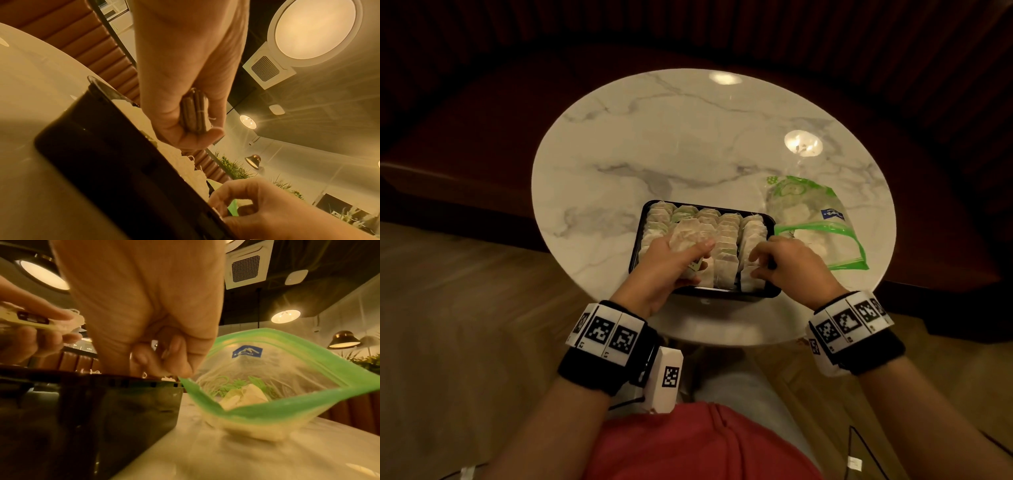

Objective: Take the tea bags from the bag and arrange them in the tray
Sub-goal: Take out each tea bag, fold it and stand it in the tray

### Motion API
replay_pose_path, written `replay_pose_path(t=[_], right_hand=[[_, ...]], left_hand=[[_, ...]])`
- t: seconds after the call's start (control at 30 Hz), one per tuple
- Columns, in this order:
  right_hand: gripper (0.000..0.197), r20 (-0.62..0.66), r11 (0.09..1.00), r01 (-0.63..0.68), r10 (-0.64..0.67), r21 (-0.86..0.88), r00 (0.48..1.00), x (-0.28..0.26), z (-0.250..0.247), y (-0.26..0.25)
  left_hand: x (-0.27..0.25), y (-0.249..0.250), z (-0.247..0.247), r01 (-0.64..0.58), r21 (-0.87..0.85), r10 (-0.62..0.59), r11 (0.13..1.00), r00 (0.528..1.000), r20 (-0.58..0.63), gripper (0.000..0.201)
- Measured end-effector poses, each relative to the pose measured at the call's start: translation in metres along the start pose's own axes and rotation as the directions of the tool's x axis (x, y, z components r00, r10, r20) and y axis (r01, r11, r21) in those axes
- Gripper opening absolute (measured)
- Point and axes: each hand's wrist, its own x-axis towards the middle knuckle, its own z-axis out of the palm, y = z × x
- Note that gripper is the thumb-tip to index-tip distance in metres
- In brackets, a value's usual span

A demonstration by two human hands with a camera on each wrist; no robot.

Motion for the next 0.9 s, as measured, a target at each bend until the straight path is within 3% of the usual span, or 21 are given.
replay_pose_path(t=[0.2,0.33,0.63,0.7,0.77,0.83,0.9], right_hand=[[0.026,-0.028,0.985,0.014,-0.019,-0.170,0.999,-0.005,0.003,-0.012],[0.027,-0.002,0.955,0.045,-0.048,-0.294,0.999,0.000,0.010,-0.018],[0.036,-0.064,0.969,-0.003,-0.013,-0.247,0.998,0.003,0.012,-0.012],[0.033,-0.100,0.984,-0.004,-0.014,-0.177,0.995,-0.001,0.006,-0.015],[0.022,-0.172,0.999,0.013,-0.006,0.040,0.985,-0.005,-0.002,-0.020],[0.014,-0.220,0.943,0.061,0.013,0.327,0.975,-0.006,-0.009,-0.028],[0.011,-0.202,0.865,0.089,0.014,0.494,0.979,-0.009,-0.014,-0.039]], left_hand=[[-0.002,-0.008,-0.003,0.014,0.026,-0.016,1.000,0.999,0.048,0.012],[-0.002,-0.009,-0.003,0.015,0.027,-0.016,1.000,0.998,0.066,0.014],[-0.003,-0.009,-0.006,0.033,0.012,-0.034,0.999,0.994,0.103,0.027],[-0.004,-0.008,-0.006,0.028,0.022,-0.031,0.999,0.992,0.119,0.027],[-0.005,-0.006,-0.005,0.027,0.027,-0.030,0.999,0.991,0.130,0.035],[-0.006,-0.007,-0.004,0.023,0.018,-0.025,1.000,0.989,0.148,0.049],[-0.007,-0.006,-0.002,0.007,0.011,-0.009,1.000,0.982,0.186,0.059]])
